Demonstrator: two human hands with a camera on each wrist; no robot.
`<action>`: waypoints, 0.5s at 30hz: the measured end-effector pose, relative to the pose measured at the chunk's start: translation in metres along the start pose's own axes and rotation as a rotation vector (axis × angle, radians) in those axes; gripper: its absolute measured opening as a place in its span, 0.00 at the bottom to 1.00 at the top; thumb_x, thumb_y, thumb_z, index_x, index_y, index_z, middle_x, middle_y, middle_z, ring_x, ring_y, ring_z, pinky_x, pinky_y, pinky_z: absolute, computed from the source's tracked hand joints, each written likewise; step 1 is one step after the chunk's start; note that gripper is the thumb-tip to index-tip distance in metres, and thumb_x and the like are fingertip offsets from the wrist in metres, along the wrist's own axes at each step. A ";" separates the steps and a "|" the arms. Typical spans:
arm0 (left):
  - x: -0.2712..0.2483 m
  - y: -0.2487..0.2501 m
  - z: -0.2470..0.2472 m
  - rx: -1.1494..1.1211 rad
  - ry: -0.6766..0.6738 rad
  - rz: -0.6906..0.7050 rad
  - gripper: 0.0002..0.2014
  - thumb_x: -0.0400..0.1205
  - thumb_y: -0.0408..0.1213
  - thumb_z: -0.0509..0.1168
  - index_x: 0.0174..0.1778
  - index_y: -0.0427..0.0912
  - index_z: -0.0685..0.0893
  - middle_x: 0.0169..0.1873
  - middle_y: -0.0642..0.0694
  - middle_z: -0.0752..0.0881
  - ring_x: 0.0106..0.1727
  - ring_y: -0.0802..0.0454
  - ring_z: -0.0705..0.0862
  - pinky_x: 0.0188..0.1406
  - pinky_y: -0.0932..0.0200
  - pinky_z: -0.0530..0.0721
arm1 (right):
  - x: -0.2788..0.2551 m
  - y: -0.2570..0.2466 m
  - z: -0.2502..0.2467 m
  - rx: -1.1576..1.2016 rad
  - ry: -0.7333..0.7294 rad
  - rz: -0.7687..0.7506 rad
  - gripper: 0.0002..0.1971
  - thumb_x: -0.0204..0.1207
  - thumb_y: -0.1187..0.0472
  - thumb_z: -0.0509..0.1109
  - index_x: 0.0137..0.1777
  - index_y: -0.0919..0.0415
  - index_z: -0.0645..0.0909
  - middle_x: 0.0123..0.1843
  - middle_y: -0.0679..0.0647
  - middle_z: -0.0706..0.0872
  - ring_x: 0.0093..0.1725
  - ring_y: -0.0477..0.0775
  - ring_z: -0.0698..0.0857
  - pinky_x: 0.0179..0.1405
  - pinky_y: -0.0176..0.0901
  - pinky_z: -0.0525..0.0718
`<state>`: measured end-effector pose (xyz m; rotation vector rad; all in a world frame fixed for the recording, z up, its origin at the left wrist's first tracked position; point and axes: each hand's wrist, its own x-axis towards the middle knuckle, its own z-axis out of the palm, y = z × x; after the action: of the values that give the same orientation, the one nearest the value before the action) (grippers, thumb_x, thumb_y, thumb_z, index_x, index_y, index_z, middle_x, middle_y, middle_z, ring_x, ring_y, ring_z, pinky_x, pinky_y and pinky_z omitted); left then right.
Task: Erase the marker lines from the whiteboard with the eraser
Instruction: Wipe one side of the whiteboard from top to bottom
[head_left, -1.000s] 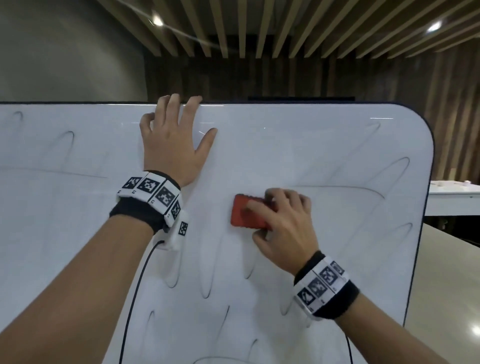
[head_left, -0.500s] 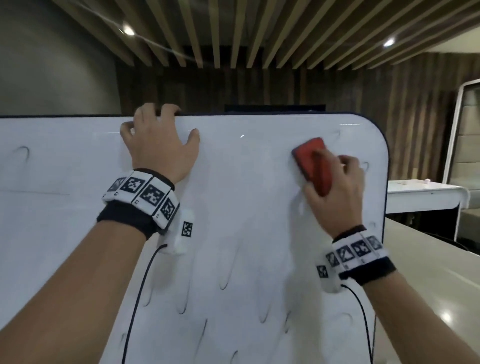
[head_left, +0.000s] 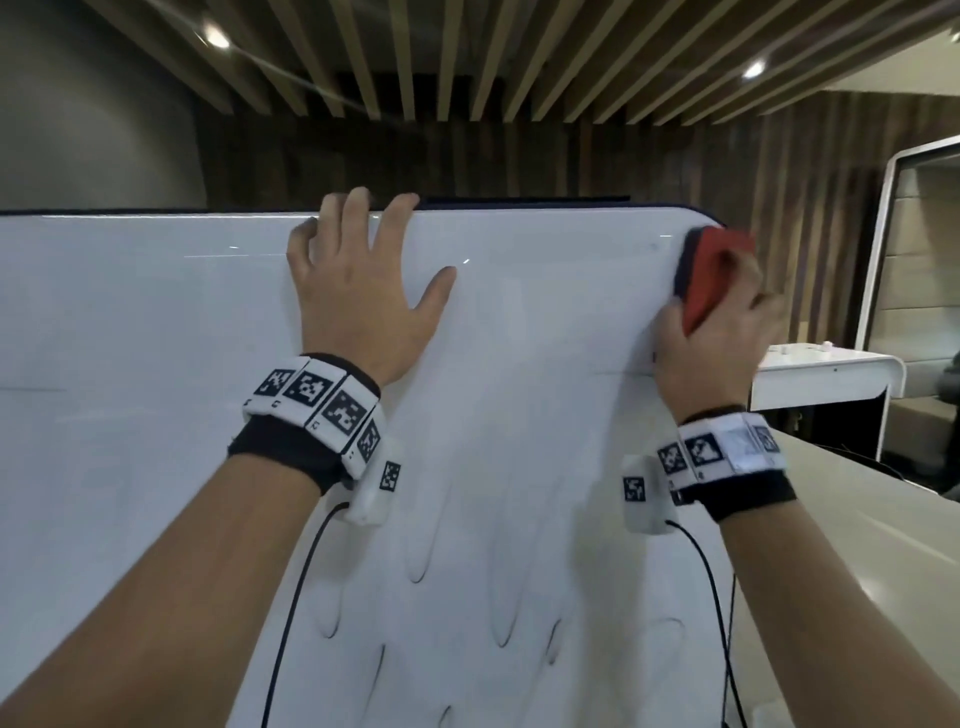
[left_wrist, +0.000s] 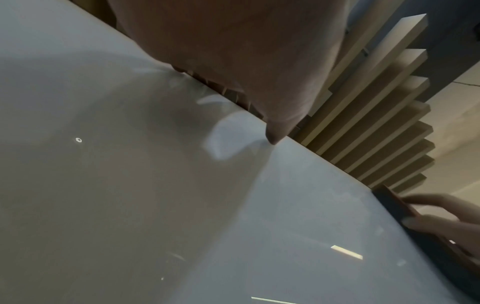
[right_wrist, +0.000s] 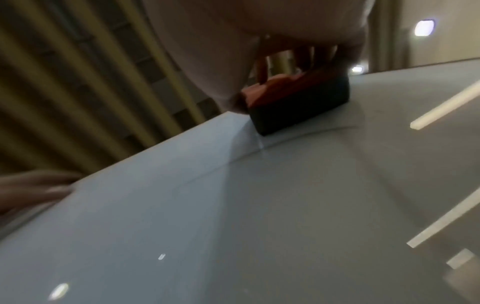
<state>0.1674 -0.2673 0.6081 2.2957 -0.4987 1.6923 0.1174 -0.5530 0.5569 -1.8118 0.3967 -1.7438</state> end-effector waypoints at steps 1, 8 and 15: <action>0.000 0.001 0.001 -0.007 -0.001 -0.005 0.32 0.85 0.63 0.56 0.82 0.51 0.70 0.77 0.40 0.73 0.82 0.38 0.67 0.82 0.36 0.60 | -0.002 -0.012 0.005 -0.067 -0.024 -0.096 0.34 0.79 0.52 0.66 0.85 0.60 0.67 0.68 0.73 0.74 0.64 0.74 0.75 0.65 0.59 0.72; -0.001 -0.003 0.001 -0.022 0.025 0.012 0.33 0.85 0.65 0.55 0.82 0.50 0.70 0.76 0.40 0.73 0.81 0.38 0.68 0.82 0.37 0.60 | -0.039 0.022 0.004 -0.111 -0.088 -0.361 0.29 0.84 0.51 0.66 0.84 0.55 0.70 0.68 0.70 0.75 0.61 0.70 0.76 0.64 0.62 0.75; -0.001 0.000 0.003 0.035 -0.026 0.012 0.34 0.85 0.64 0.53 0.84 0.49 0.66 0.79 0.37 0.70 0.83 0.36 0.65 0.84 0.35 0.58 | -0.035 0.010 0.002 -0.012 -0.007 0.116 0.31 0.82 0.53 0.66 0.84 0.61 0.68 0.69 0.73 0.73 0.66 0.75 0.74 0.68 0.59 0.70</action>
<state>0.1694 -0.2679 0.6061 2.3466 -0.4928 1.6913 0.1176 -0.5401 0.5231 -1.7671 0.5002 -1.6585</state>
